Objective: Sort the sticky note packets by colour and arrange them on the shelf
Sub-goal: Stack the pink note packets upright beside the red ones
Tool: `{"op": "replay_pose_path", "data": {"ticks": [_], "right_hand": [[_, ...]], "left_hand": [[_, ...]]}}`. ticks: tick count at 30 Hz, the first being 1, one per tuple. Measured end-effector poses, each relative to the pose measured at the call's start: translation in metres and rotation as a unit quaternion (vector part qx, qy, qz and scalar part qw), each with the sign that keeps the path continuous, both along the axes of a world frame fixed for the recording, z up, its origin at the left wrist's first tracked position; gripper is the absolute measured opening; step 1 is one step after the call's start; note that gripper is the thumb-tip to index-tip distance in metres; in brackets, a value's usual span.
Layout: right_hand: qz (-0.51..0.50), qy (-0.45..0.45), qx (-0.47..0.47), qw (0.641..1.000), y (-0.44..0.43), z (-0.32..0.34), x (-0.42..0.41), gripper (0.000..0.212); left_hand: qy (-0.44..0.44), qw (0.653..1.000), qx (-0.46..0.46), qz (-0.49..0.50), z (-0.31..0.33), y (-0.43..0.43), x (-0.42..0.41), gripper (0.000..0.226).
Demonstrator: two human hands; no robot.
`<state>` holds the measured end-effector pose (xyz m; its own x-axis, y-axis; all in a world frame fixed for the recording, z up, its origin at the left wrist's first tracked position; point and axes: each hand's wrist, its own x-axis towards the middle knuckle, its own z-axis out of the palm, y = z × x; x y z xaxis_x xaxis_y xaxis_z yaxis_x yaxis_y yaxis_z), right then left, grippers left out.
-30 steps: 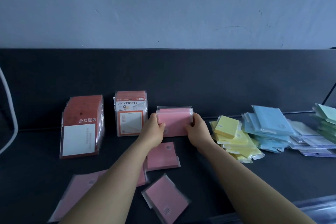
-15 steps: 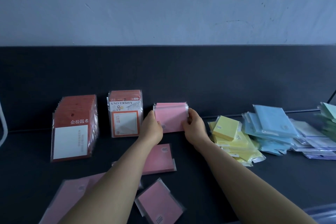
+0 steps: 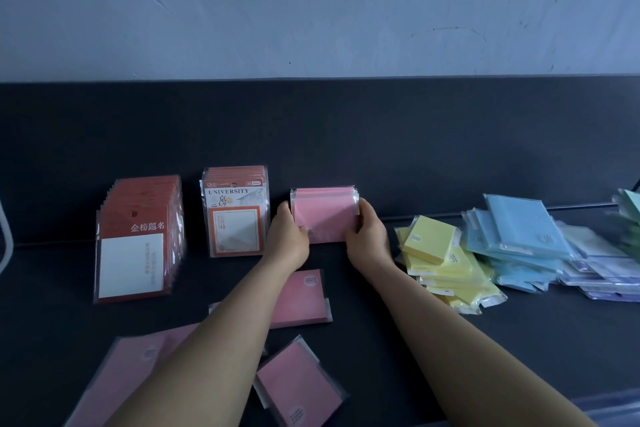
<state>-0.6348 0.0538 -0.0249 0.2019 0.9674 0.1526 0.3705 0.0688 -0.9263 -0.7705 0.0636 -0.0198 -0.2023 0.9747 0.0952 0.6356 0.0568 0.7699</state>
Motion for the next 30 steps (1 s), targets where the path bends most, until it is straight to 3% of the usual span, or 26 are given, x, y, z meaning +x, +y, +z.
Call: {"op": "replay_pose_path", "data": {"ticks": [5, 16, 26, 30], "right_hand": [[-0.002, -0.012, 0.008, 1.0, -0.001, -0.001, 0.002, 0.038], [0.025, -0.034, 0.001, 0.999, 0.0, -0.001, 0.002, 0.039], [-0.029, -0.05, -0.022, 0.998, 0.009, -0.001, -0.002, 0.036], [-0.03, -0.055, -0.02, 0.998, 0.006, -0.001, -0.001, 0.038]], "left_hand": [[0.005, 1.0, -0.012, -0.014, -0.002, 0.0, -0.003, 0.057], [0.061, 0.998, -0.02, -0.028, -0.004, 0.002, -0.005, 0.046], [0.051, 0.999, -0.009, 0.004, -0.005, 0.005, 0.001, 0.03], [0.038, 0.999, 0.0, -0.001, 0.001, -0.001, 0.002, 0.033]]}}
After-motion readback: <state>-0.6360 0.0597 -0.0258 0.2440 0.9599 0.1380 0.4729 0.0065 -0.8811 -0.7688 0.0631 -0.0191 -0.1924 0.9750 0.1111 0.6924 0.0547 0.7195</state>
